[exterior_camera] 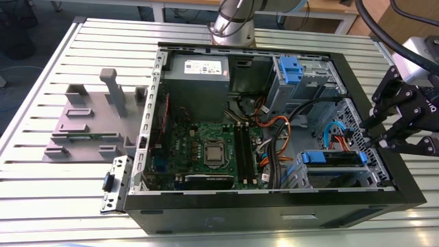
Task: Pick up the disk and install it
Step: 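Insert the second disk wire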
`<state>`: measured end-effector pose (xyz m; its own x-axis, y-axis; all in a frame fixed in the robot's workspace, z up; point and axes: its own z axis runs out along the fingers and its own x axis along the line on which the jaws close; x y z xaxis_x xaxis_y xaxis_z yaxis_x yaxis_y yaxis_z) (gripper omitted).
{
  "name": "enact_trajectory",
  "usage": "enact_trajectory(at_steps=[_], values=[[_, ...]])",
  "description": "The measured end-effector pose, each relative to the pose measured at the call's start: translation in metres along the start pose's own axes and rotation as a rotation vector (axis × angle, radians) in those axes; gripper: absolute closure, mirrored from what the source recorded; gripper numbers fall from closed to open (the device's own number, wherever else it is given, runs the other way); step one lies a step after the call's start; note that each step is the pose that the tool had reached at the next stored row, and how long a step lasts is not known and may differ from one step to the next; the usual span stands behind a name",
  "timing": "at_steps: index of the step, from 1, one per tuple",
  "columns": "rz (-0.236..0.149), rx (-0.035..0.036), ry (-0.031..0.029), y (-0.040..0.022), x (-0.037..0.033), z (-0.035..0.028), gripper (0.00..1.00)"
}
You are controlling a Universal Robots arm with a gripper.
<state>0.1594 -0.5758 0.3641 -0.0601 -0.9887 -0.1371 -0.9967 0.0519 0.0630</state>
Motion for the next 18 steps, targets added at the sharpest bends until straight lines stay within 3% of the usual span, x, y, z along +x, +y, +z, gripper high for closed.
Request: enact_trajectory(at_steps=[7, 8, 9, 10, 11, 13, 18], values=[[-0.001, 0.0020, 0.0016, 0.0103, -0.0019, 0.0009, 0.58], [-0.001, 0.0023, 0.0046, 0.0115, -0.0021, 0.0010, 0.58], [-0.003, 0.0026, 0.0124, 0.0134, -0.0023, 0.0012, 0.58], [-0.004, 0.0030, 0.0248, 0.0147, -0.0029, 0.0015, 0.58], [-0.006, 0.0030, 0.0288, 0.0154, -0.0036, 0.0019, 0.58], [-0.009, 0.0028, 0.0314, 0.0178, -0.0051, 0.0032, 0.58], [-0.014, 0.0020, 0.0314, 0.0221, -0.0076, 0.0066, 0.58]])
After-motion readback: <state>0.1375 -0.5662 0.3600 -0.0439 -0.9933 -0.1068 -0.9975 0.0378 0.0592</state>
